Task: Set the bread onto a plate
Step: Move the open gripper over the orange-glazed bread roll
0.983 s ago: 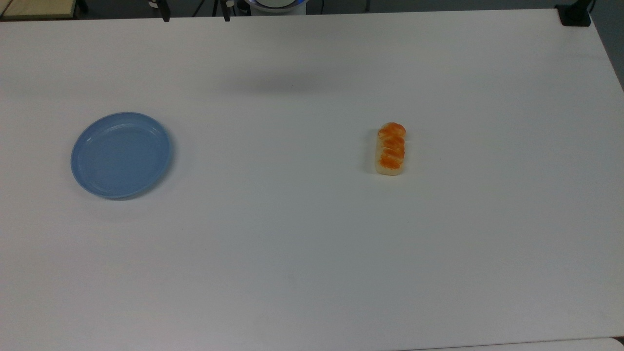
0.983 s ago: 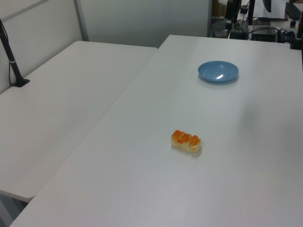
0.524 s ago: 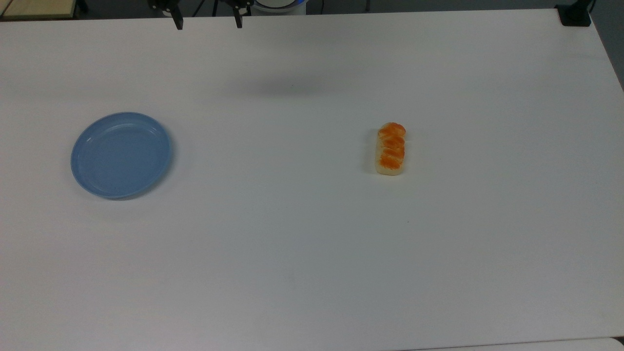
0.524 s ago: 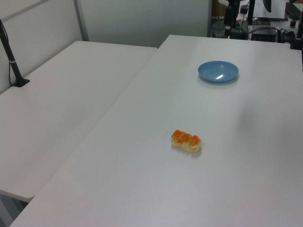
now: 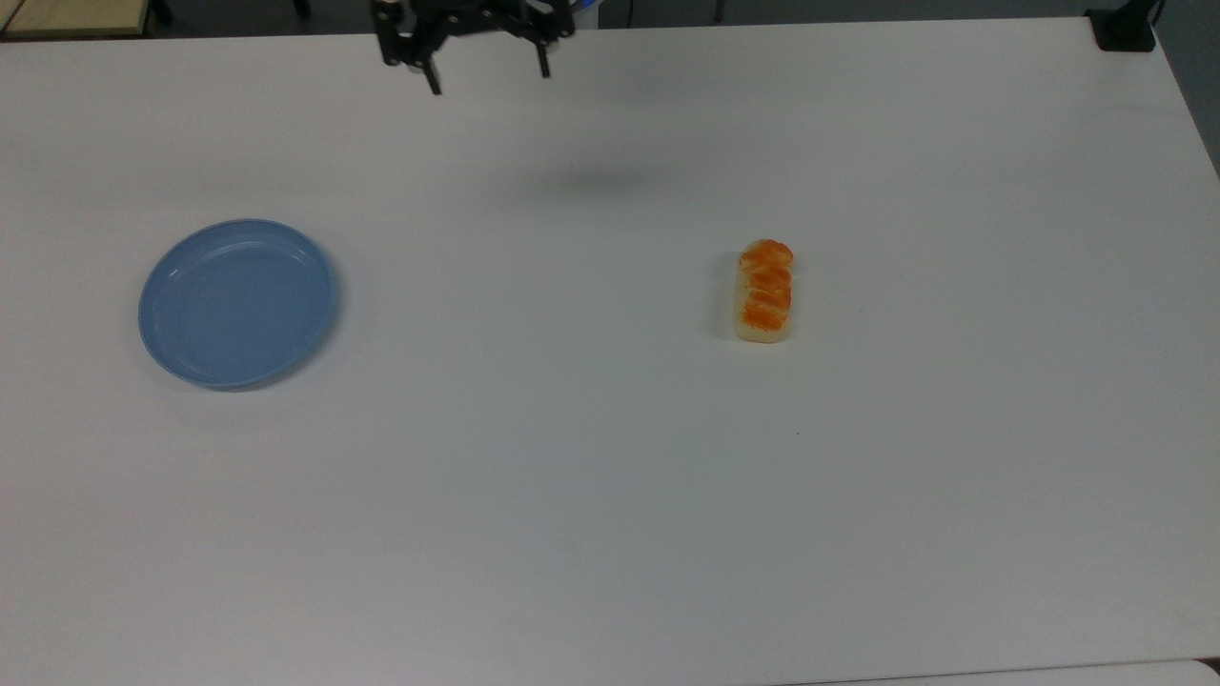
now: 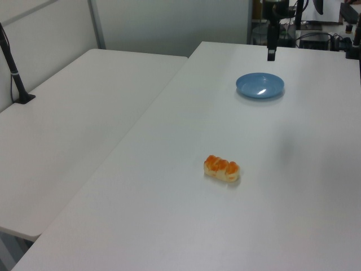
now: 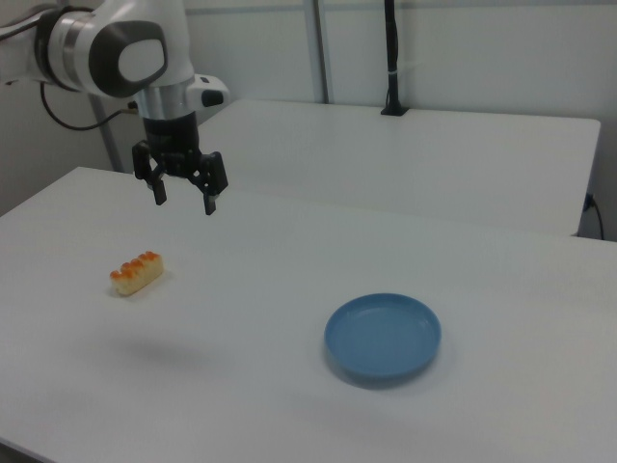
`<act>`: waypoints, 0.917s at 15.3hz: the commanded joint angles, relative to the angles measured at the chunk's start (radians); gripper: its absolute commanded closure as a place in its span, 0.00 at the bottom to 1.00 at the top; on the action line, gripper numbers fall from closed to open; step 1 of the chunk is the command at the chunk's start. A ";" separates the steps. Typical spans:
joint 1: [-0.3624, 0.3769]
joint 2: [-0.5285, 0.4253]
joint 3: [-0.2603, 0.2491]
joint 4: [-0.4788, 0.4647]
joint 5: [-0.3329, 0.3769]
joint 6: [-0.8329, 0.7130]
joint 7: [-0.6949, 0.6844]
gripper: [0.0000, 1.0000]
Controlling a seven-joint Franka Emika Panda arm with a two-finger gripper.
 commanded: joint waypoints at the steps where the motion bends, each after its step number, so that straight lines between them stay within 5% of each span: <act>1: 0.002 -0.016 0.120 -0.099 0.006 0.160 0.198 0.00; 8: 0.036 0.082 0.210 -0.071 -0.002 0.272 0.384 0.00; 12: 0.129 0.194 0.217 -0.073 -0.158 0.362 0.655 0.00; 14: 0.169 0.237 0.217 -0.070 -0.175 0.388 0.723 0.00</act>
